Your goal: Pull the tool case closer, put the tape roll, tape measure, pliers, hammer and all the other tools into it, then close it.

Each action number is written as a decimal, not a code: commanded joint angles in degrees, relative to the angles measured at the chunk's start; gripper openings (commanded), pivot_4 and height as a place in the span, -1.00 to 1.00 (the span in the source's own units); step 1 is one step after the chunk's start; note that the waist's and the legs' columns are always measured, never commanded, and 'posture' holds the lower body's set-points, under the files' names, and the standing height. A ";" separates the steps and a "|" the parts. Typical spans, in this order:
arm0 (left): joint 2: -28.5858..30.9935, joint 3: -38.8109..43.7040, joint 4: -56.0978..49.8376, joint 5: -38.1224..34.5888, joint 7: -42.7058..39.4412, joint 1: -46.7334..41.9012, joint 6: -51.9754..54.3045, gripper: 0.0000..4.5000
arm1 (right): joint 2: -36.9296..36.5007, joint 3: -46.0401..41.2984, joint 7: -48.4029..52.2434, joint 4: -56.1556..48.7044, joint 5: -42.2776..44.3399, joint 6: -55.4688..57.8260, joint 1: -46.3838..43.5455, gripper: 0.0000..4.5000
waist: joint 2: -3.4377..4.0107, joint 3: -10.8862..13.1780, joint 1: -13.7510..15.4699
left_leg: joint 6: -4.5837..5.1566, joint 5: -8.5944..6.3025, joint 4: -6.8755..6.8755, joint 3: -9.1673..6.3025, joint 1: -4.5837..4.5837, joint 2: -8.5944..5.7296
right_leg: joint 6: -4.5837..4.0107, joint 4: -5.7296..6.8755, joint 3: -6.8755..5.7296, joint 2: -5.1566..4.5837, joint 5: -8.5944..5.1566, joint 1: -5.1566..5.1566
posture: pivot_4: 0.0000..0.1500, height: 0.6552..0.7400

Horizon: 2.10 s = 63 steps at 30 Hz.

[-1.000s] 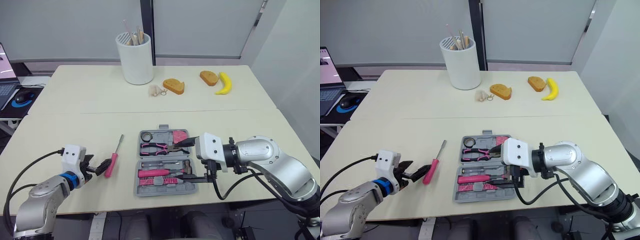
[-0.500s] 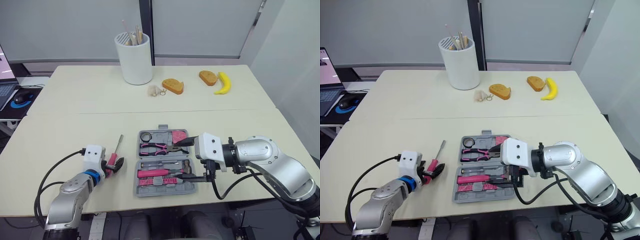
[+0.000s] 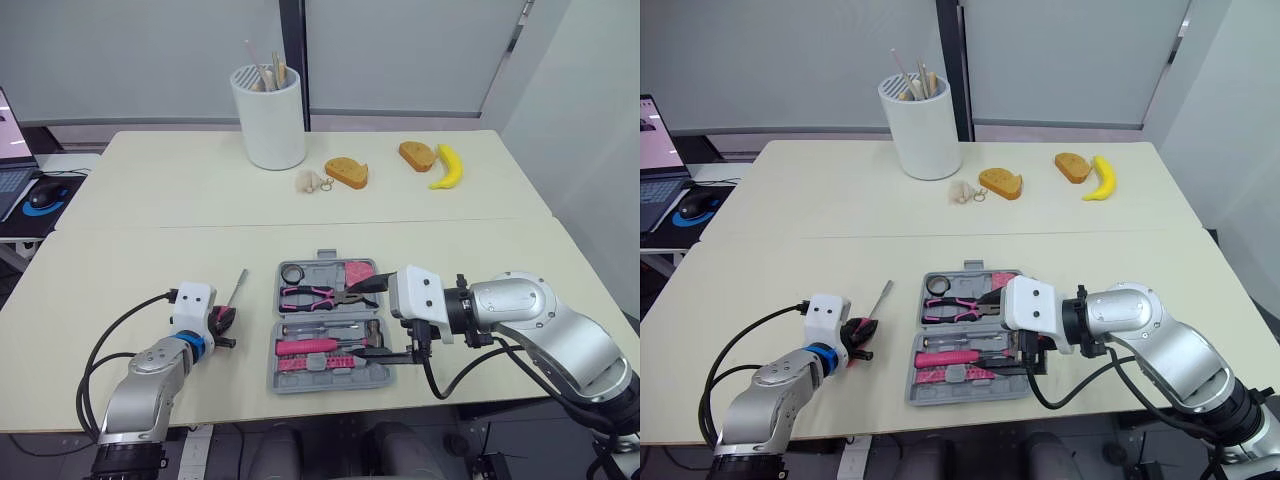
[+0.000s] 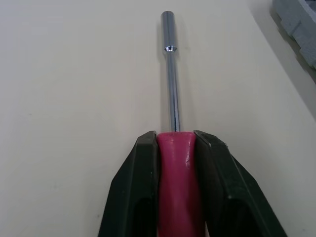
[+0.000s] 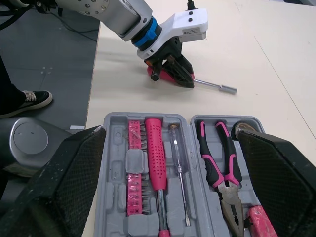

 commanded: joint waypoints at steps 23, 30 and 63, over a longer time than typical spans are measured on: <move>29.28 -17.20 -27.51 -5.94 -40.92 1.27 -5.26 -0.68 | -14.79 -15.33 2.60 -10.62 9.67 5.76 10.54 1.00 | 0.38 0.45 0.31 | -0.02 0.00 -0.65 0.19 -0.05 -0.05 | 0.06 -0.85 0.06 -0.06 0.03 -0.02 | 1.00 0.85; 26.98 -29.51 -26.76 3.70 -37.79 -2.00 -5.74 -0.68 | -17.84 -14.90 1.85 -12.02 8.57 5.80 14.39 1.00 | 0.38 0.46 0.04 | -0.02 0.00 -0.72 0.16 -0.05 0.02 | 0.30 -0.86 0.12 0.14 -0.13 -0.05 | 1.00 0.85; 20.83 -36.41 -24.62 11.32 -40.32 -15.11 0.72 -0.68 | -19.93 -16.32 1.49 -13.13 11.50 7.11 14.93 1.00 | 0.39 0.44 0.19 | 0.00 0.02 -0.52 0.15 -0.02 -0.01 | 0.51 -0.81 0.21 0.44 -0.05 0.04 | 1.00 0.85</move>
